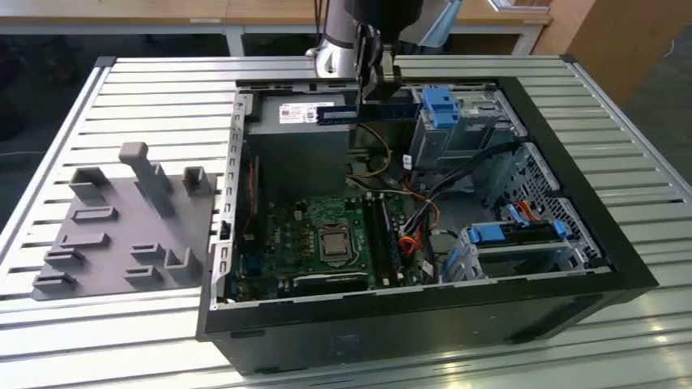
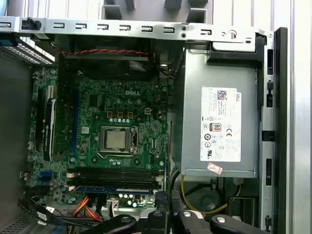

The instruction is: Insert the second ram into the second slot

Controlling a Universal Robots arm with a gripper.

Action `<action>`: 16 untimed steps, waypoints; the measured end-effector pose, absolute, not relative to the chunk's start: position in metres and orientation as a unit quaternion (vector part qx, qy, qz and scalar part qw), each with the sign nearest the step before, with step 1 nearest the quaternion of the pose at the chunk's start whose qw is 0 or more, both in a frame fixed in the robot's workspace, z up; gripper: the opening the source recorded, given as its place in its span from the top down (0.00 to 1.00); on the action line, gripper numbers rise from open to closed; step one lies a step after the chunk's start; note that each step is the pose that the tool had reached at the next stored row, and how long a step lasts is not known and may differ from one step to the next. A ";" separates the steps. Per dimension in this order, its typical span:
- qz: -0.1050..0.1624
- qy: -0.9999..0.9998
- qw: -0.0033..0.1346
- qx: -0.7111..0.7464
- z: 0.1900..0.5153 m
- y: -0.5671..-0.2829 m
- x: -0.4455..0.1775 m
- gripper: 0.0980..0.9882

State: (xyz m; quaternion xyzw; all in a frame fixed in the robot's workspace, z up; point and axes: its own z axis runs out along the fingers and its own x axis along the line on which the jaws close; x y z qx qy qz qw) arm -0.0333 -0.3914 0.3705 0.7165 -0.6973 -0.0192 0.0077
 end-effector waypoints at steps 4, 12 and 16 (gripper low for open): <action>-0.019 -0.697 0.008 0.716 0.370 -0.392 -0.033 0.96; -0.019 -0.697 0.008 0.716 0.370 -0.393 -0.033 0.96; -0.019 -0.697 0.008 0.716 0.370 -0.394 -0.033 0.96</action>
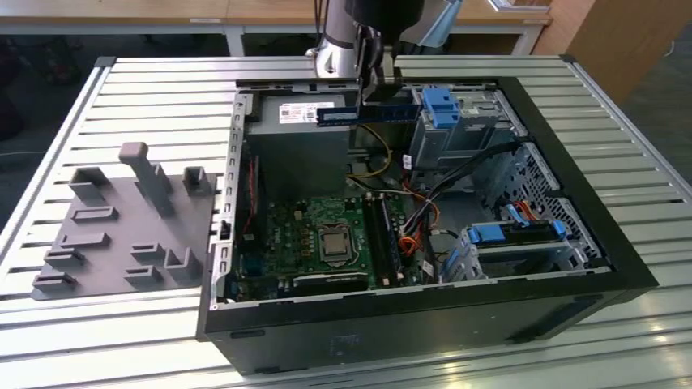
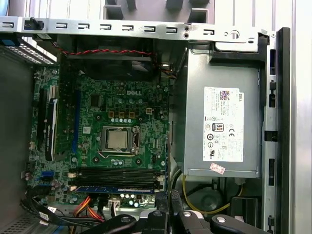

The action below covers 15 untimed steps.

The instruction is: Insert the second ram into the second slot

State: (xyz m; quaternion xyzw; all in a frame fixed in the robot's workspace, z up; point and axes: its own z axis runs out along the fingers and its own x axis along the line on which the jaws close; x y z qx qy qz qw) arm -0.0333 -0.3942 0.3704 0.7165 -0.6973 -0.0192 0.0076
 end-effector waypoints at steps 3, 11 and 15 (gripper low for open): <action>-0.019 -0.697 0.008 0.716 0.371 -0.395 -0.033 0.96; -0.019 -0.697 0.008 0.716 0.370 -0.397 -0.033 0.96; -0.019 -0.697 0.008 0.716 0.370 -0.397 -0.033 0.96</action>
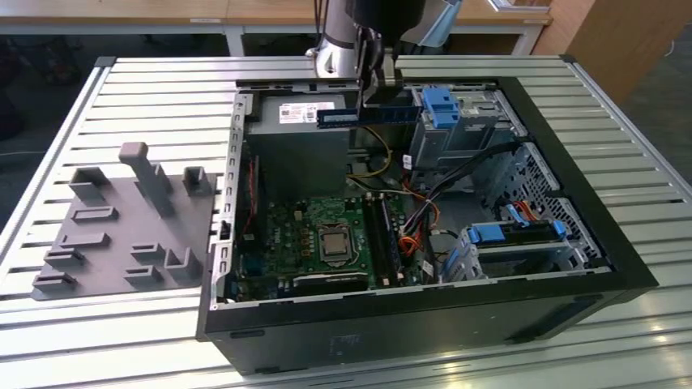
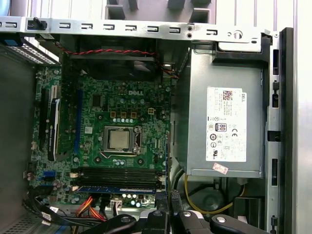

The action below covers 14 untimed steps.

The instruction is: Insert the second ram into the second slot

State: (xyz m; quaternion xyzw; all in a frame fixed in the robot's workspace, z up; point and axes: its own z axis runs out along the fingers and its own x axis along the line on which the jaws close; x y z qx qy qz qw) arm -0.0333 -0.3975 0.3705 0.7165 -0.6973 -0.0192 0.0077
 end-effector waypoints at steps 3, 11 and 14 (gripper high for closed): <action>-0.019 -0.697 0.008 0.716 0.370 -0.398 -0.033 0.96; -0.019 -0.697 0.008 0.716 0.370 -0.399 -0.033 0.96; -0.019 -0.697 0.008 0.716 0.370 -0.400 -0.033 0.96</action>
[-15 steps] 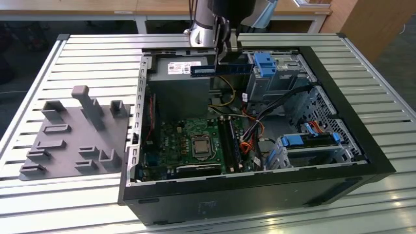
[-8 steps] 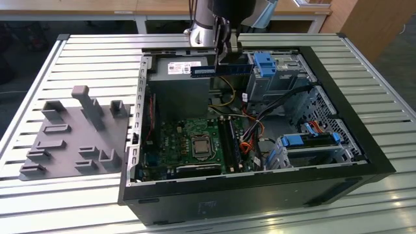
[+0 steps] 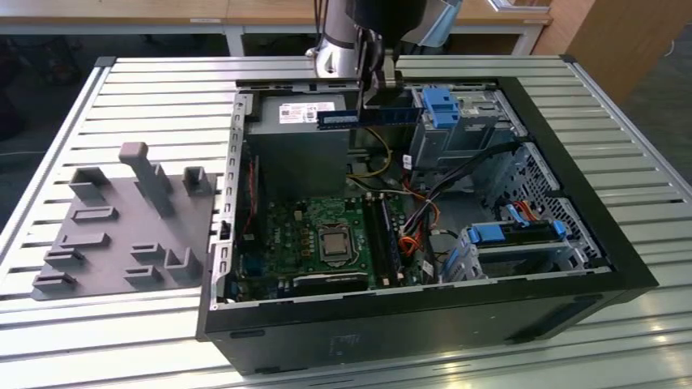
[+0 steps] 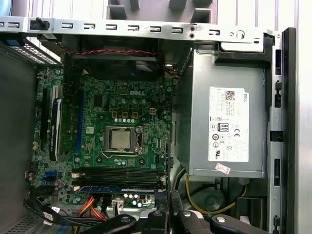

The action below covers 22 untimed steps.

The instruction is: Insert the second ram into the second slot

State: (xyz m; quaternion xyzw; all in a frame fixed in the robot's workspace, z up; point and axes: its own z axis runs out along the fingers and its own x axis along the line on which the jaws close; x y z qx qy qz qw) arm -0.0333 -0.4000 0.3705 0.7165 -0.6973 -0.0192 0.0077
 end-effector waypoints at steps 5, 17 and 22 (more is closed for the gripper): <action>-0.019 -0.697 0.008 0.716 0.370 -0.401 -0.033 0.96; -0.019 -0.697 0.008 0.716 0.370 -0.406 -0.033 0.96; -0.019 -0.697 0.008 0.716 0.370 -0.409 -0.033 0.96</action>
